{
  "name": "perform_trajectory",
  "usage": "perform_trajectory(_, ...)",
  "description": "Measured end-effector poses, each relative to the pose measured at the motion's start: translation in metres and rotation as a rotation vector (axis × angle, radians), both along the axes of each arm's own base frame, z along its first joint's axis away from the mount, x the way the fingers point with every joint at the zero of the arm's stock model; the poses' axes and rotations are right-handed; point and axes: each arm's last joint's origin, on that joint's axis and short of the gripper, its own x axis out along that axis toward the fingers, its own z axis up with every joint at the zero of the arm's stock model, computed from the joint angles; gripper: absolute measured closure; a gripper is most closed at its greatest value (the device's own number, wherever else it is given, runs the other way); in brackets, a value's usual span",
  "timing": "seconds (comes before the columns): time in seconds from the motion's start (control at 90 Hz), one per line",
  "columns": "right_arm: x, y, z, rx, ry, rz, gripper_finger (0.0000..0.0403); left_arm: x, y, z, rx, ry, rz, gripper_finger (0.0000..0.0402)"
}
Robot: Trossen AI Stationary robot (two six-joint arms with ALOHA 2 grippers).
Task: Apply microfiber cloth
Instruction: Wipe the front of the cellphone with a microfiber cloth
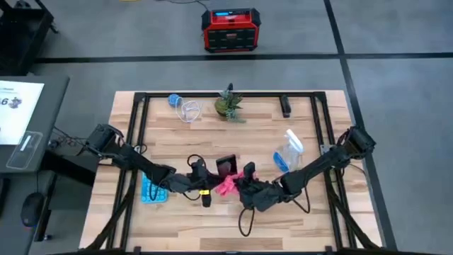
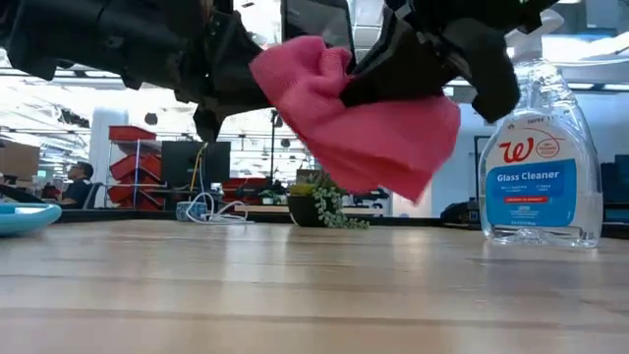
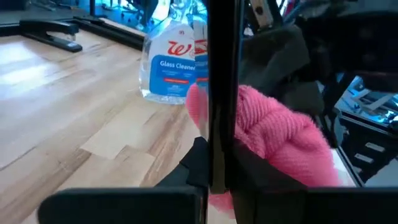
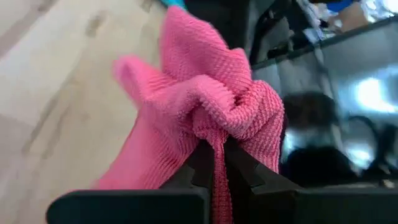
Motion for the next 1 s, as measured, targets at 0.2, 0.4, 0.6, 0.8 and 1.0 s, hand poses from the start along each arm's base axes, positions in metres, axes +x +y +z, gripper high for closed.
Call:
perform_trajectory(0.2, 0.003, 0.002, 0.004, 0.019, -0.041, 0.028, 0.0403, 0.0, 0.001, 0.001, -0.007, -0.003, -0.009, 0.0389)
perform_trajectory(0.4, 0.0, 0.0, -0.001, 0.015, 0.011, 0.014, 0.0403, 0.0, 0.001, 0.0, -0.003, 0.003, -0.006, 0.0389)
perform_trajectory(0.6, -0.004, 0.002, 0.019, -0.051, -0.095, -0.053, 0.0403, 0.001, 0.001, 0.002, -0.013, -0.008, -0.004, 0.0389)
perform_trajectory(0.8, 0.001, -0.004, 0.047, -0.086, -0.229, -0.069, 0.0403, 0.001, 0.0, 0.001, -0.015, -0.003, -0.017, 0.0389)
perform_trajectory(1.0, 0.007, -0.012, 0.046, 0.003, -0.188, 0.082, 0.0403, 0.0, 0.0, -0.001, -0.007, 0.018, -0.031, 0.0389)
